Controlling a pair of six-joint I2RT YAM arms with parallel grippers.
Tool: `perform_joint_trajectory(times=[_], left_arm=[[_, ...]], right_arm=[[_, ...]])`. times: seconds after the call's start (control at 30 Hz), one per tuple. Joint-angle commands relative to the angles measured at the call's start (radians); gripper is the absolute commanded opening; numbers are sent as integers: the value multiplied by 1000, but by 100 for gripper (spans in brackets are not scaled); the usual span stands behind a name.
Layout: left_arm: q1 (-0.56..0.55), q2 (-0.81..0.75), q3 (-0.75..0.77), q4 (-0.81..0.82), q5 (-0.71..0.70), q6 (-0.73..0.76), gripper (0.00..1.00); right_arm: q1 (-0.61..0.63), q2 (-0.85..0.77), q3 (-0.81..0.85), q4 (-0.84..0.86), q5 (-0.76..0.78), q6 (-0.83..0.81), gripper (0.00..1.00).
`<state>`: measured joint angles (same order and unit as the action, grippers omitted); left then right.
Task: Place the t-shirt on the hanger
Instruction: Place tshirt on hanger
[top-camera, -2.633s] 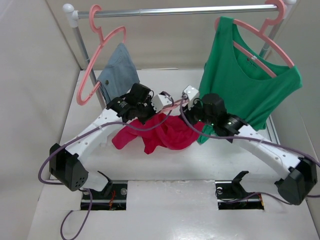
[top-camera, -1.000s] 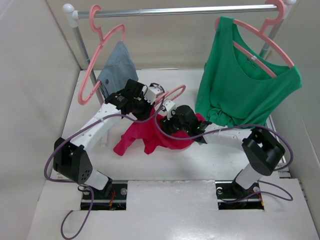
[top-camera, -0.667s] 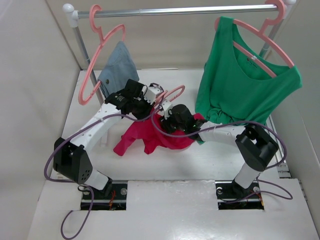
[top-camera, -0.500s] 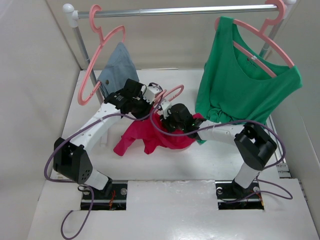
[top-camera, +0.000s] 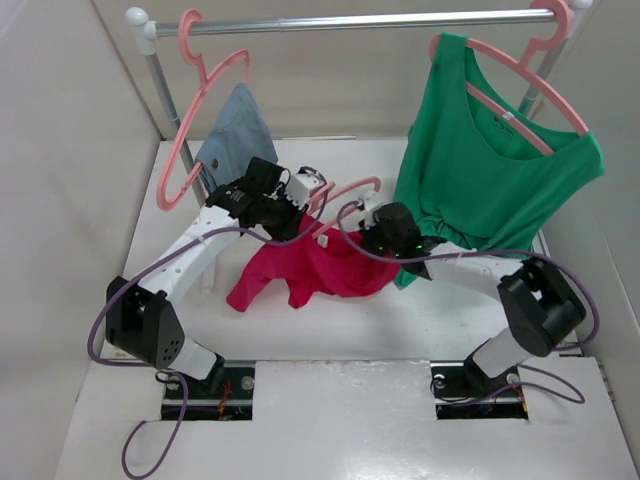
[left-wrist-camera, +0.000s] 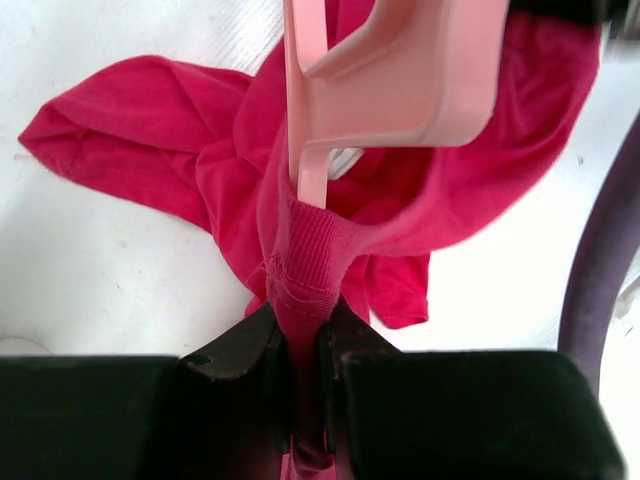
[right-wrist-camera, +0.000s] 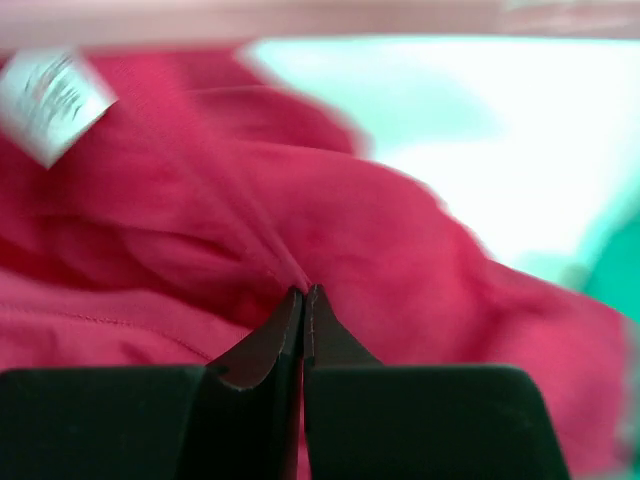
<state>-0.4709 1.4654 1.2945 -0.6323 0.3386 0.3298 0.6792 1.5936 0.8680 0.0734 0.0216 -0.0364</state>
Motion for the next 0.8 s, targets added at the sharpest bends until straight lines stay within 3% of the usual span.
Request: perform_joint_trajectory(times=[0.0, 0.13, 0.23, 0.43, 0.67, 0.77], left_arm=[[6, -94, -1, -12, 39, 101, 0], [6, -192, -46, -96, 198, 326, 0], [6, -215, -79, -158, 229, 444, 0], [6, -267, -193, -138, 58, 536, 0], [6, -246, -234, -49, -127, 491, 0], [-9, -202, -235, -38, -173, 482, 0]], right_arm=[[-113, -131, -56, -4, 49, 82, 0], [-262, -213, -92, -4, 26, 102, 0], [-339, -234, -83, -4, -18, 80, 0], [-457, -296, -93, -4, -90, 70, 0], [-475, -399, -44, -93, -84, 18, 0], [-423, -428, -20, -104, -132, -54, 0]])
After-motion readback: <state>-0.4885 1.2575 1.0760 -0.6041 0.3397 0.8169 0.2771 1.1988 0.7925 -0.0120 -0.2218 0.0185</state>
